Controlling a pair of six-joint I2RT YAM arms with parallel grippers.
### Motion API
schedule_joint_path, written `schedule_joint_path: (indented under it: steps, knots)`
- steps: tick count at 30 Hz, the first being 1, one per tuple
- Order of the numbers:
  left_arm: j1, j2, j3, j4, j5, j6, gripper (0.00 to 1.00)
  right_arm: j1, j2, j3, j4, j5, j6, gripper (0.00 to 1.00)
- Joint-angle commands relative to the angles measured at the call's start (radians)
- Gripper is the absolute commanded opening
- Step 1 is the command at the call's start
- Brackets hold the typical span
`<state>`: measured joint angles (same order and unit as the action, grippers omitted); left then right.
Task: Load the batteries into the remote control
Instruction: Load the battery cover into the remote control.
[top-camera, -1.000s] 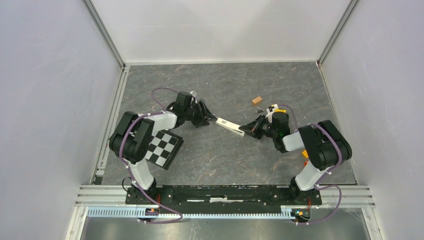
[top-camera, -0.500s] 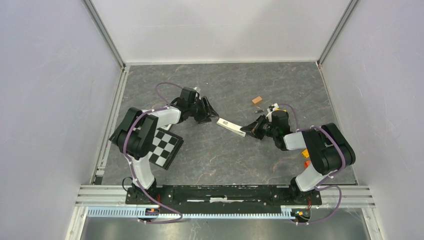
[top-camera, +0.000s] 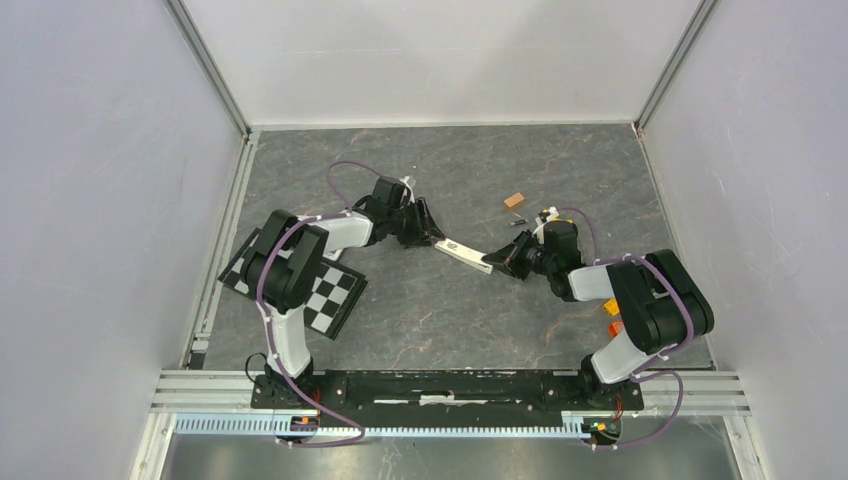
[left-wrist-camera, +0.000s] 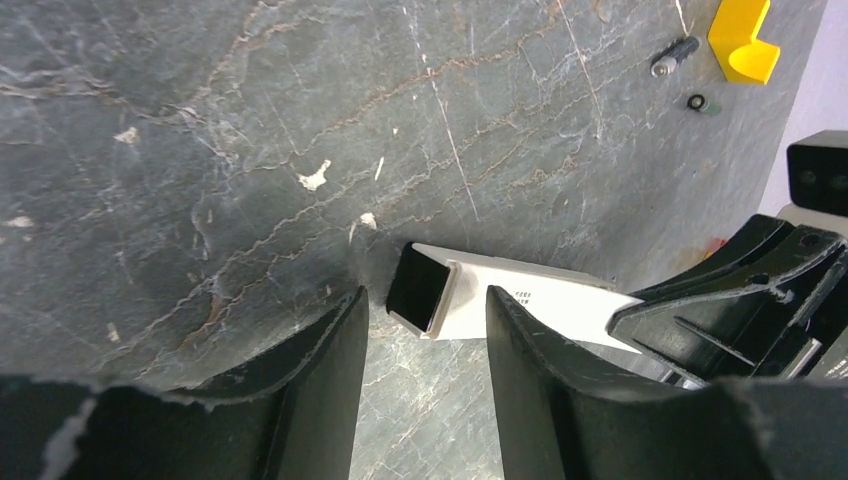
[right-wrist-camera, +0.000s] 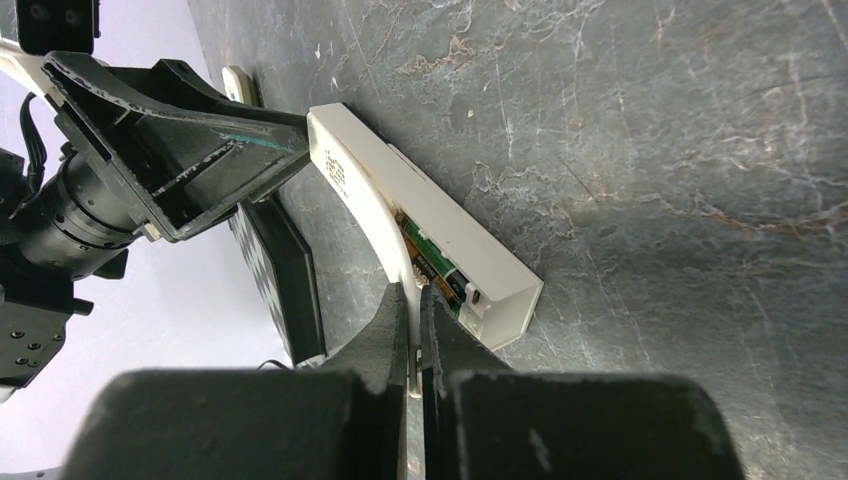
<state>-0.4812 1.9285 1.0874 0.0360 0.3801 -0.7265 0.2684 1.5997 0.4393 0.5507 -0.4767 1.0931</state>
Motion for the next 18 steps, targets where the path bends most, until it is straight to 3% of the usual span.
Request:
schedule_joint_path:
  steps: [1, 8, 14, 18]
  knots:
    - [-0.012, 0.034, -0.002, -0.017, 0.014, 0.086, 0.52, -0.003, -0.007, -0.001, -0.097, 0.08, -0.045, 0.0]
    - [-0.041, 0.072, 0.022, -0.154, -0.064, 0.163, 0.45, -0.003, -0.006, 0.001, -0.1, 0.072, -0.048, 0.0]
    - [-0.059, 0.109, 0.015, -0.222, -0.093, 0.192, 0.44, -0.003, -0.03, 0.016, -0.109, 0.046, -0.056, 0.0]
    - [-0.057, 0.134, 0.01, -0.257, -0.119, 0.203, 0.43, -0.003, -0.046, 0.046, -0.15, 0.026, -0.073, 0.1]
